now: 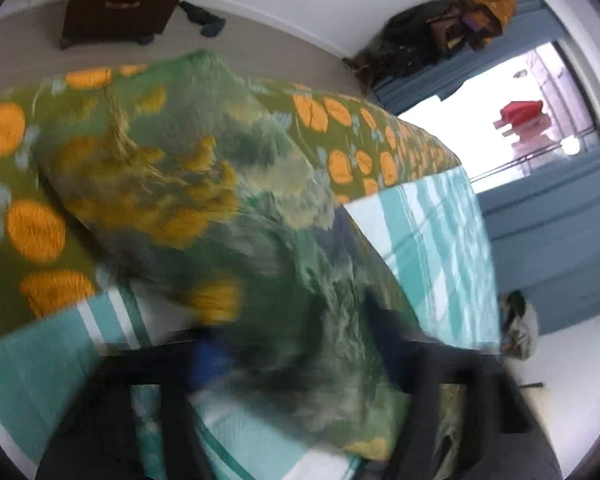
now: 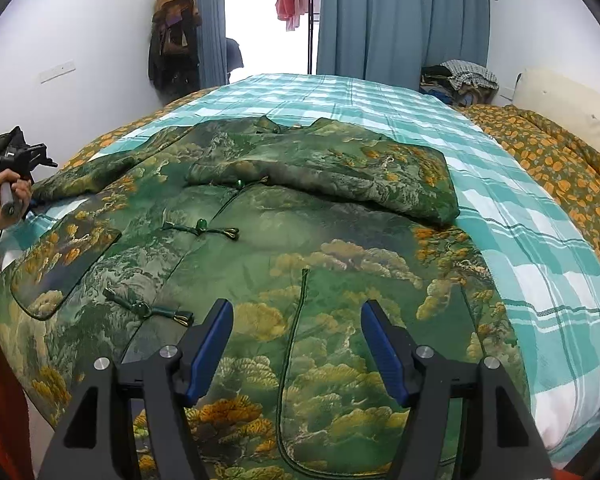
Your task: Fold large clothes
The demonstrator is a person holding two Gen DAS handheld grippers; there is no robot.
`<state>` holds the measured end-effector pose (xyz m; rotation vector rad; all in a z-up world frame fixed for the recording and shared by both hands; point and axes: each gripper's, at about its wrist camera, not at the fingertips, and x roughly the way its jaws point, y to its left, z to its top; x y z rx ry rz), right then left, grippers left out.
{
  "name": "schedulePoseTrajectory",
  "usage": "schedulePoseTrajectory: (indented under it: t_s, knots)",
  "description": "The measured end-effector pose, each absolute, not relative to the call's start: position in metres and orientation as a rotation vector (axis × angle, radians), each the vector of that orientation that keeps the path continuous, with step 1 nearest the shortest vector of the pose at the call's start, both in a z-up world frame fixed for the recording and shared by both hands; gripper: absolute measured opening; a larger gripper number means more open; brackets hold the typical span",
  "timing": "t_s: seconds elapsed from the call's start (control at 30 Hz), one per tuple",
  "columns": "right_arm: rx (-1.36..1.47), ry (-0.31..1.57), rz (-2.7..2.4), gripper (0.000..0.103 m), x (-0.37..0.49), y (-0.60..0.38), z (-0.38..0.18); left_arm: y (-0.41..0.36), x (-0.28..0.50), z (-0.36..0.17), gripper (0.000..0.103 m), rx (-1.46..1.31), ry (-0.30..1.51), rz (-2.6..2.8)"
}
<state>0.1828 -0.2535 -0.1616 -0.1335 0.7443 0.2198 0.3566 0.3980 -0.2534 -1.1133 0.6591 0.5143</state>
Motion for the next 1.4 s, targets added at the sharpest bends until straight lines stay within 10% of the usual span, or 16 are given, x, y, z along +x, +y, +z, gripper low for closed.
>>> schedulePoseTrajectory:
  t_s: [0.43,0.77,0.93,1.1,1.4]
  knots:
    - [-0.024,0.729,0.188,0.068,0.187,-0.28,-0.155,0.146,0.424,-0.057,0.008,-0.048,0.503,0.119]
    - [-0.001,0.703,0.17,0.068,0.181,-0.298,-0.149,-0.051,0.464,-0.145,0.009,0.3,0.663,-0.142]
    - [0.051,0.728,0.15,0.068,0.188,-0.313,-0.149,-0.083,0.455,-0.208,0.034,0.426,0.807,-0.147]
    - [0.11,0.764,0.194,0.068,0.224,-0.323,-0.136,-0.056,0.416,-0.199,0.085,0.358,0.804,-0.149]
    - [0.482,0.953,0.421,0.068,0.397,-0.291,-0.147,0.025,0.382,-0.191,0.087,0.075,0.871,-0.106]
